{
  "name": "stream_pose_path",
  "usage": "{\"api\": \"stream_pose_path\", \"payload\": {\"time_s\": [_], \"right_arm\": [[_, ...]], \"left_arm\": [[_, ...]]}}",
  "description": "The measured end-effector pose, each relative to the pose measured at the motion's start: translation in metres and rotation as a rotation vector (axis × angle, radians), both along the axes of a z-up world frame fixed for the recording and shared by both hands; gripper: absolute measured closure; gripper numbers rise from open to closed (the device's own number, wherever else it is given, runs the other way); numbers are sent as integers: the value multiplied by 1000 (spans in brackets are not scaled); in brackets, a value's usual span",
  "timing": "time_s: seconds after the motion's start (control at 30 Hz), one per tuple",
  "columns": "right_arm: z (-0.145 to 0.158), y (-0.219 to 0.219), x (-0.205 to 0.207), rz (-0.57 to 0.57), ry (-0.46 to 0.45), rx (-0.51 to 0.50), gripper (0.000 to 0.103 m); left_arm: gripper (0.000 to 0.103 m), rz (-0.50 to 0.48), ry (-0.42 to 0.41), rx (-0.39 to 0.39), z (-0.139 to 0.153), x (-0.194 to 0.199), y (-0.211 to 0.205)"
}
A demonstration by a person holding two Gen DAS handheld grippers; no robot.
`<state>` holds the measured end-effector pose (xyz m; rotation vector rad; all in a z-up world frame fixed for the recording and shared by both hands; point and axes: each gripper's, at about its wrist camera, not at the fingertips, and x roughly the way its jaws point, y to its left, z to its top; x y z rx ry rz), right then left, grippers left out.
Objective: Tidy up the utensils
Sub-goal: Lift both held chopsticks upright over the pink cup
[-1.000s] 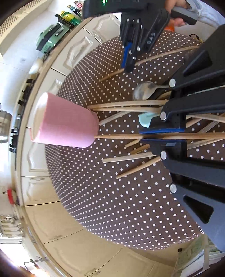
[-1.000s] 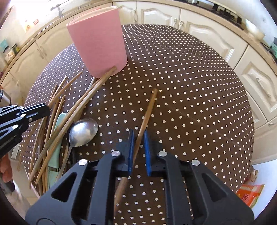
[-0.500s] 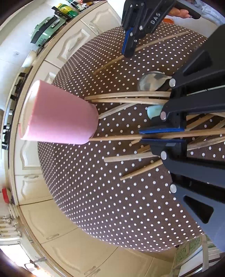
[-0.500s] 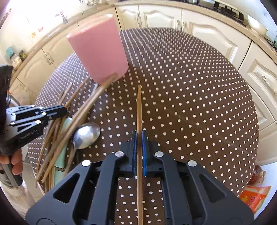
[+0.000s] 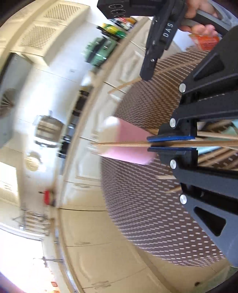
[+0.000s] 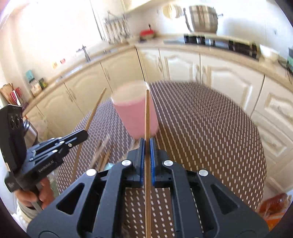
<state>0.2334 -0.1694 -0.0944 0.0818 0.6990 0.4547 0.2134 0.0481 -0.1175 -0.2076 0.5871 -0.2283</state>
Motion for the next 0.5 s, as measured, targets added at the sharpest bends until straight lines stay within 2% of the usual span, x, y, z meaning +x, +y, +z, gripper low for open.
{"api": "stream_pose_path", "payload": {"time_s": [0.13,0.27,0.37,0.5], "right_arm": [[31,19,9,1,-114,54,97],[54,34,22,-9,-228,101,97],[68,40,39,-28,-300,146,97],[81,46,58,-70,-385,208,97]], "left_arm": [[97,-12,-124,-56,34,17,-10],[97,-22,-239,-57,63,35,-24],[97,-15,-349,-69,76,49,-30],[97,26,-442,-103,85,70,-32]]}}
